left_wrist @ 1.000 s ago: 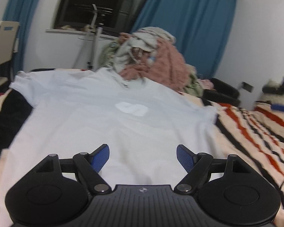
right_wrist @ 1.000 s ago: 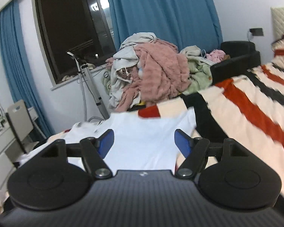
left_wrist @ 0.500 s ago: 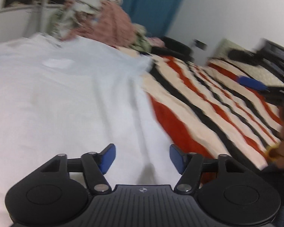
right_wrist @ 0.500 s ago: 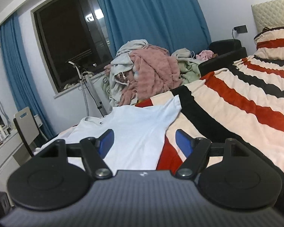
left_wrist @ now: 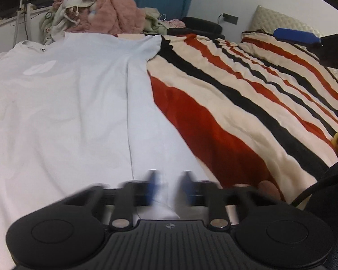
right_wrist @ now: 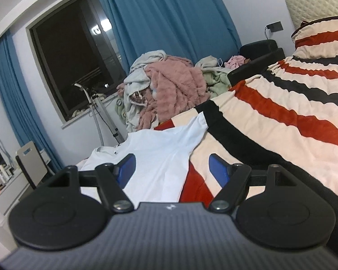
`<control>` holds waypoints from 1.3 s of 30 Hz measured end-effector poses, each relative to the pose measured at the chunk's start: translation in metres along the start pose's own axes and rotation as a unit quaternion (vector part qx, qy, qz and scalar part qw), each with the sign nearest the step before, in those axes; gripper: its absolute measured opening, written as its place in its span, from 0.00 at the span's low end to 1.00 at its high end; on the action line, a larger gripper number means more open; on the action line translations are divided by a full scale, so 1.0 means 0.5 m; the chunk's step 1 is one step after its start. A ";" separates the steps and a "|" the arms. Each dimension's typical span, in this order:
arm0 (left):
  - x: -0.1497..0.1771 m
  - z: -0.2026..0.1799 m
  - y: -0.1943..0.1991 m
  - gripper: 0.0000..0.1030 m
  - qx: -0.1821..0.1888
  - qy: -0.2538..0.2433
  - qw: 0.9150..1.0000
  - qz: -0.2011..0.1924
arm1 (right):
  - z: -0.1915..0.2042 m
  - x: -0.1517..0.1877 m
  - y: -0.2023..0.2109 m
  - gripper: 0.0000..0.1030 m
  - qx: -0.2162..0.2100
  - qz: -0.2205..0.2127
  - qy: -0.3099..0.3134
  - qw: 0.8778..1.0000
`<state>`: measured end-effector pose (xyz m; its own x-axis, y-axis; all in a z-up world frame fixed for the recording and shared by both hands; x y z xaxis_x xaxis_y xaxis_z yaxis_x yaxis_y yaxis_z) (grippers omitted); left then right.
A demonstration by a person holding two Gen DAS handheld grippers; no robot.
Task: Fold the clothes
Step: 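Grasp the T-shirt side edge with the left gripper and pull it straight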
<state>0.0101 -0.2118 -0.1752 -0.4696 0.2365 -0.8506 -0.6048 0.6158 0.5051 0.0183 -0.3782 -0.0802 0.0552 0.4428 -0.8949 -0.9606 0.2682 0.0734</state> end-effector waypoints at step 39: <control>0.026 -0.017 0.047 0.37 -0.018 -0.086 0.996 0.002 | -0.013 -0.003 0.001 0.72 -0.019 -0.007 -0.025 0.999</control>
<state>-0.0159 -0.2008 -0.1729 -0.3562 0.3659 -0.8598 -0.6270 0.5887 0.5103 0.0159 -0.3843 -0.0814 0.0808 0.4813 -0.8729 -0.9692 0.2424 0.0439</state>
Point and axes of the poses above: each gripper's, at about its wrist camera, not at the fingertips, and y roughly against the way its jaws point, z to its left, x to its underside, the point moved 4 cm from there along -y, roughly the way its jaws point, and after that the axes turned 13 degrees about -z, right-handed, at the moved point
